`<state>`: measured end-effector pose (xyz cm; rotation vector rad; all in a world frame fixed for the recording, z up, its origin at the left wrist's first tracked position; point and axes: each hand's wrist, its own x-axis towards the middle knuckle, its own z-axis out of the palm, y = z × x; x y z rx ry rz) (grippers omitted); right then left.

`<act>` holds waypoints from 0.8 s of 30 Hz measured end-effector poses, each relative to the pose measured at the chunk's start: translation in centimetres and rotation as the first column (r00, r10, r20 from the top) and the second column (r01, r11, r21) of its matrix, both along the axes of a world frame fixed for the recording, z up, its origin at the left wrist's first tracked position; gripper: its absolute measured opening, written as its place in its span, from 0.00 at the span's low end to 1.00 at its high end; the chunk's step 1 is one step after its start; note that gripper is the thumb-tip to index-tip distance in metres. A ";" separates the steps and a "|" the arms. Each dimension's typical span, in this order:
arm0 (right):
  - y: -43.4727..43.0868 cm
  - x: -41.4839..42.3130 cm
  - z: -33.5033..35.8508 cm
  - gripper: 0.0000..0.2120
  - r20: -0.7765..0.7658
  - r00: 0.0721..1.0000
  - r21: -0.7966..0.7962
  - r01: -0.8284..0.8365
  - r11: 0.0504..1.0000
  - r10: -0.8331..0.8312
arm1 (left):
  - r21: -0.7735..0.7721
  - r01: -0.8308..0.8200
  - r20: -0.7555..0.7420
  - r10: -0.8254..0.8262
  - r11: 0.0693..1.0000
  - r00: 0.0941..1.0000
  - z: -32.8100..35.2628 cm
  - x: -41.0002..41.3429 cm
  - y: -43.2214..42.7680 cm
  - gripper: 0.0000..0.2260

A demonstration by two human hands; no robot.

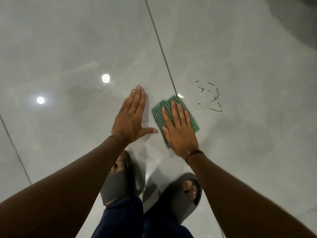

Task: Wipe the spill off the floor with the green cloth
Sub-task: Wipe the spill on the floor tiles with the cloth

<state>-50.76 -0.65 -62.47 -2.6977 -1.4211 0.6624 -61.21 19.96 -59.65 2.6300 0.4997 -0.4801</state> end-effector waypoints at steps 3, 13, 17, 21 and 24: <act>-7.5 -1.9 0.6 0.34 -0.005 0.970 -0.084 0.242 0.967 -0.243 | -0.029 0.061 -0.024 -0.061 0.998 0.998 0.0 3.4 -1.4 0.70; 1.1 12.6 -2.2 0.34 0.085 0.759 0.055 0.643 0.764 -0.645 | 0.040 0.134 -0.061 -0.132 0.990 0.989 -2.6 5.7 -2.7 0.76; -4.8 5.5 -0.7 0.33 0.022 0.960 0.012 0.277 0.961 -0.278 | 0.022 0.129 -0.087 -0.127 0.991 0.988 -2.2 6.0 -2.7 0.76; -11.4 4.6 -0.3 0.35 0.043 0.750 -0.082 0.662 0.745 -0.661 | 0.016 0.139 -0.115 -0.136 0.990 0.984 -1.9 6.1 -2.7 0.76; -6.0 11.1 -1.2 0.37 0.066 0.435 -0.045 0.900 0.433 -0.898 | 0.000 0.155 -0.118 -0.154 0.988 0.981 -1.7 6.2 -2.8 0.76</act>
